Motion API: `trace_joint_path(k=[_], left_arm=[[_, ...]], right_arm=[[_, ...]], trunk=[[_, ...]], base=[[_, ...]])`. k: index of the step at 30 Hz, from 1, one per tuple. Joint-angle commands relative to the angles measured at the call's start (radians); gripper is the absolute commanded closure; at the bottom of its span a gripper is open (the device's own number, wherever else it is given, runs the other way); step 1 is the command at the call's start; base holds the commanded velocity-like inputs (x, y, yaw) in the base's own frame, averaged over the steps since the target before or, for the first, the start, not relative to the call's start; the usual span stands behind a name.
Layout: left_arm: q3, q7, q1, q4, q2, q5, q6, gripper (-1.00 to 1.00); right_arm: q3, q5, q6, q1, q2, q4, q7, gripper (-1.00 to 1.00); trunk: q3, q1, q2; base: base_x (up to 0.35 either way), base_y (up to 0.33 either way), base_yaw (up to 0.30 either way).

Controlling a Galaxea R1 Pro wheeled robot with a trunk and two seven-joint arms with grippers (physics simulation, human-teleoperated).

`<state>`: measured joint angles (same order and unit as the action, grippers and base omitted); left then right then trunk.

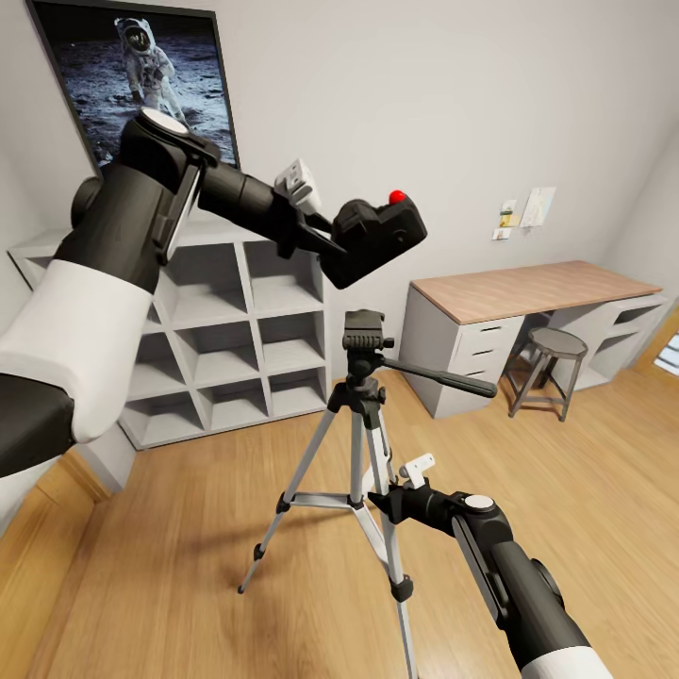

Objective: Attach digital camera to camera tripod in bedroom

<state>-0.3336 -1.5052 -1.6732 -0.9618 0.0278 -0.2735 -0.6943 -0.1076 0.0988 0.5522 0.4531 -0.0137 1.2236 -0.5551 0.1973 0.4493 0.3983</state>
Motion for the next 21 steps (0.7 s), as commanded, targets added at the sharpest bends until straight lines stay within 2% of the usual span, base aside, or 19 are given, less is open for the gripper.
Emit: trace_joint_path(k=[1, 5, 10, 13, 18, 21], left_arm=[[-0.003, -0.008, -0.001, -0.005, 0.003, -0.007, -0.007, 1.0], [-0.011, -0.01, -0.001, -0.021, 0.021, -0.005, -0.009, 1.0], [-0.014, -0.018, -0.001, -0.026, 0.074, 0.006, -0.021, 1.0], [-0.026, -0.02, -0.002, -0.029, 0.115, 0.029, -0.049, 1.0], [-0.071, -0.019, -0.002, -0.045, 0.13, 0.057, -0.07, 1.0], [-0.085, -0.015, -0.002, -0.052, 0.131, 0.057, -0.075, 1.0]], right_arm=[[0.003, 0.059, -0.009, 0.001, 0.0, -0.064, -0.006, 1.0], [0.003, 0.059, -0.009, 0.001, 0.0, -0.067, -0.006, 1.0], [0.003, 0.059, -0.009, 0.001, 0.0, -0.069, -0.006, 1.0], [0.003, 0.059, -0.009, 0.001, -0.001, -0.07, -0.006, 1.0], [0.002, 0.059, -0.009, 0.001, -0.002, -0.07, -0.005, 1.0], [0.002, 0.059, -0.009, 0.001, -0.002, -0.07, -0.005, 1.0]], trunk=[[0.002, 0.001, 0.002], [0.002, 0.001, 0.002], [0.002, 0.001, 0.002], [0.002, 0.001, 0.002], [0.002, 0.001, 0.002], [0.002, 0.001, 0.002]], base=[[0.0, 0.0, 0.0], [0.0, 0.0, 0.0], [0.0, 0.0, 0.0], [0.0, 0.0, 0.0], [0.0, 0.0, 0.0], [0.0, 0.0, 0.0]])
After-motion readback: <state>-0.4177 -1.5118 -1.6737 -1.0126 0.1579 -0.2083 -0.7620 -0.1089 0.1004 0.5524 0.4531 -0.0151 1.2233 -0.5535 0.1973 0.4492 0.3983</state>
